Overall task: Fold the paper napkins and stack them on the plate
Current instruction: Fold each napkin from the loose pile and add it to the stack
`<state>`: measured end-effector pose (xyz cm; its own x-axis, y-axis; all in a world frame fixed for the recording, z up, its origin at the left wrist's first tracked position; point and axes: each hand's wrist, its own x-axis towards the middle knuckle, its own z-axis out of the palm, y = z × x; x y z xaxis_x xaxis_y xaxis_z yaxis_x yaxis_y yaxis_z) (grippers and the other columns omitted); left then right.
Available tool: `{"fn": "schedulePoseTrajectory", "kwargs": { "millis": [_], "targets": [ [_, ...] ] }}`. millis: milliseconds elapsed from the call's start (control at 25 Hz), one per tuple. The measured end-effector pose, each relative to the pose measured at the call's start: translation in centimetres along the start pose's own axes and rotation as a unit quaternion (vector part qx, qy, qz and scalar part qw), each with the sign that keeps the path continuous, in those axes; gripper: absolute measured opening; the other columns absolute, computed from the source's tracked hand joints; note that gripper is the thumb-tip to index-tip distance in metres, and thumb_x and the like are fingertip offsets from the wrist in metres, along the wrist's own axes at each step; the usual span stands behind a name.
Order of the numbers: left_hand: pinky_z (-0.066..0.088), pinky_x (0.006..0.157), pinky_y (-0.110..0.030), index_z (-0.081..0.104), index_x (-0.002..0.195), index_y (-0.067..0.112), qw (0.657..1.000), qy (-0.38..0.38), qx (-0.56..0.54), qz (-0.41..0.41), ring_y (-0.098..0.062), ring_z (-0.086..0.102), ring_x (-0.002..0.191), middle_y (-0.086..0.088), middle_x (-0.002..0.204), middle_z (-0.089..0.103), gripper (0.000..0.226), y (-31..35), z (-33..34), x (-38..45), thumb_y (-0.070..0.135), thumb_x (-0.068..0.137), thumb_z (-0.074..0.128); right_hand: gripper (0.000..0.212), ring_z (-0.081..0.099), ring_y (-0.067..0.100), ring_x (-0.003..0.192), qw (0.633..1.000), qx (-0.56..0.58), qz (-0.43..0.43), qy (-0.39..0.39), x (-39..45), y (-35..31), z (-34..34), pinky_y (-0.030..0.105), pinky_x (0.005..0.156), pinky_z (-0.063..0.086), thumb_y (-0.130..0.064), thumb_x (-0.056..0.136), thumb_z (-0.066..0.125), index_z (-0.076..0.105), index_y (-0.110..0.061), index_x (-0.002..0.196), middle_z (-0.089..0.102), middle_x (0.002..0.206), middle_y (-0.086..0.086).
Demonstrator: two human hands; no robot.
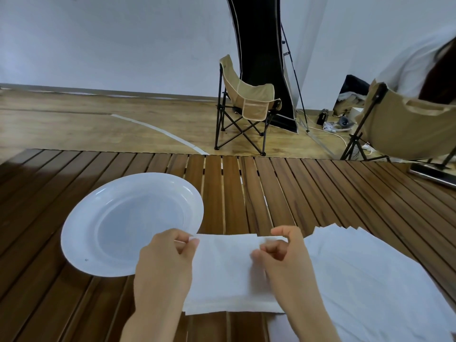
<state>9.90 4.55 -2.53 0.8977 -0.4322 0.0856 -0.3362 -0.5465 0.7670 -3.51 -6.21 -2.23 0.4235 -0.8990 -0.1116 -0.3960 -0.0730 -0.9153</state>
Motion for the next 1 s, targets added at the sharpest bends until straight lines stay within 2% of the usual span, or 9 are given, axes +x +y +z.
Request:
{"fn": "schedulePoseTrajectory", "kwargs": {
  "millis": [120, 280, 400, 520, 600, 680, 800, 880, 1000],
  "targets": [
    [0.048, 0.071, -0.027, 0.061, 0.09, 0.027, 1.0, 0.003, -0.011, -0.022, -0.011, 0.062, 0.078, 0.009, 0.082, 0.067, 0.006, -0.1, 0.1, -0.2, 0.031, 0.087, 0.064, 0.033, 0.059, 0.006, 0.075, 0.997, -0.073, -0.028, 0.026, -0.2, 0.0, 0.5, 0.007, 0.059, 0.038, -0.016, 0.085, 0.069, 0.044, -0.026, 0.104, 0.06, 0.08, -0.007],
    [0.043, 0.072, -0.024, 0.055, 0.101, 0.023, 0.998, 0.013, -0.05, -0.032, -0.013, 0.06, 0.082, 0.007, 0.089, 0.065, 0.02, 0.5, 0.1, -0.3, 0.025, 0.086, 0.067, 0.024, 0.056, 0.006, 0.074, 0.987, -0.14, -0.07, 0.043, -0.4, 0.1, 0.9, 0.008, 0.061, 0.039, -0.019, 0.088, 0.066, 0.044, -0.026, 0.098, 0.056, 0.081, -0.008],
    [0.04, 0.078, -0.024, 0.047, 0.113, 0.022, 0.999, 0.017, -0.029, -0.025, -0.014, 0.054, 0.09, 0.004, 0.107, 0.057, 0.032, 0.9, 0.0, -0.6, 0.026, 0.087, 0.065, 0.008, 0.051, 0.009, 0.078, 0.966, -0.204, -0.121, 0.101, -0.4, 0.6, 0.7, 0.015, 0.064, 0.038, -0.019, 0.092, 0.056, 0.049, -0.022, 0.091, 0.049, 0.088, -0.006],
    [0.037, 0.076, -0.024, 0.04, 0.124, 0.019, 0.997, -0.041, -0.007, -0.07, -0.013, 0.045, 0.089, -0.002, 0.114, 0.051, 0.04, 1.1, 0.1, -1.1, 0.024, 0.09, 0.06, 0.004, 0.05, 0.018, 0.084, 0.953, -0.236, -0.133, 0.134, 0.0, 1.2, 0.0, 0.03, 0.073, 0.045, -0.014, 0.092, 0.051, 0.055, -0.016, 0.092, 0.047, 0.095, -0.002],
    [0.037, 0.074, -0.025, 0.038, 0.127, 0.017, 0.992, -0.086, -0.005, -0.094, -0.013, 0.046, 0.089, -0.004, 0.119, 0.053, 0.042, 1.2, 0.4, -1.4, 0.024, 0.091, 0.059, 0.007, 0.052, 0.025, 0.088, 0.954, -0.244, -0.095, 0.145, 0.6, 1.9, -1.1, 0.042, 0.079, 0.047, -0.013, 0.092, 0.05, 0.055, -0.015, 0.095, 0.049, 0.098, 0.001],
    [0.039, 0.076, -0.025, 0.038, 0.128, 0.017, 0.991, -0.095, -0.001, -0.09, -0.013, 0.047, 0.091, -0.004, 0.122, 0.055, 0.043, 1.0, 0.6, -1.4, 0.023, 0.091, 0.058, 0.015, 0.053, 0.027, 0.097, 0.946, -0.303, -0.003, 0.119, 1.1, 2.6, -2.8, 0.043, 0.087, 0.045, -0.012, 0.093, 0.048, 0.056, -0.016, 0.105, 0.049, 0.108, 0.003],
    [0.039, 0.079, -0.025, 0.038, 0.132, 0.017, 0.993, -0.091, 0.012, -0.078, -0.012, 0.045, 0.093, -0.004, 0.125, 0.053, 0.047, 1.0, 0.7, -1.4, 0.023, 0.091, 0.059, 0.028, 0.049, 0.027, 0.108, 0.907, -0.398, 0.13, 0.035, 1.3, 3.2, -4.2, 0.043, 0.094, 0.036, -0.011, 0.094, 0.044, 0.059, -0.024, 0.113, 0.046, 0.119, 0.003],
    [0.039, 0.08, -0.025, 0.036, 0.134, 0.017, 0.992, -0.093, 0.013, -0.083, -0.013, 0.045, 0.095, -0.004, 0.127, 0.052, 0.049, 1.0, 0.9, -1.3, 0.022, 0.091, 0.059, 0.027, 0.05, 0.025, 0.106, 0.898, -0.417, 0.141, 0.01, 1.4, 3.7, -4.0, 0.041, 0.096, 0.04, -0.01, 0.095, 0.046, 0.061, -0.023, 0.112, 0.049, 0.117, 0.004],
    [0.039, 0.078, -0.025, 0.035, 0.135, 0.017, 0.992, -0.092, 0.012, -0.089, -0.014, 0.046, 0.096, -0.005, 0.127, 0.051, 0.049, 1.0, 1.2, -1.2, 0.021, 0.091, 0.058, 0.021, 0.05, 0.022, 0.092, 0.903, -0.413, 0.107, 0.051, 1.5, 4.5, -4.1, 0.037, 0.088, 0.05, -0.004, 0.09, 0.05, 0.064, -0.016, 0.102, 0.053, 0.108, 0.004]
  ]
}}
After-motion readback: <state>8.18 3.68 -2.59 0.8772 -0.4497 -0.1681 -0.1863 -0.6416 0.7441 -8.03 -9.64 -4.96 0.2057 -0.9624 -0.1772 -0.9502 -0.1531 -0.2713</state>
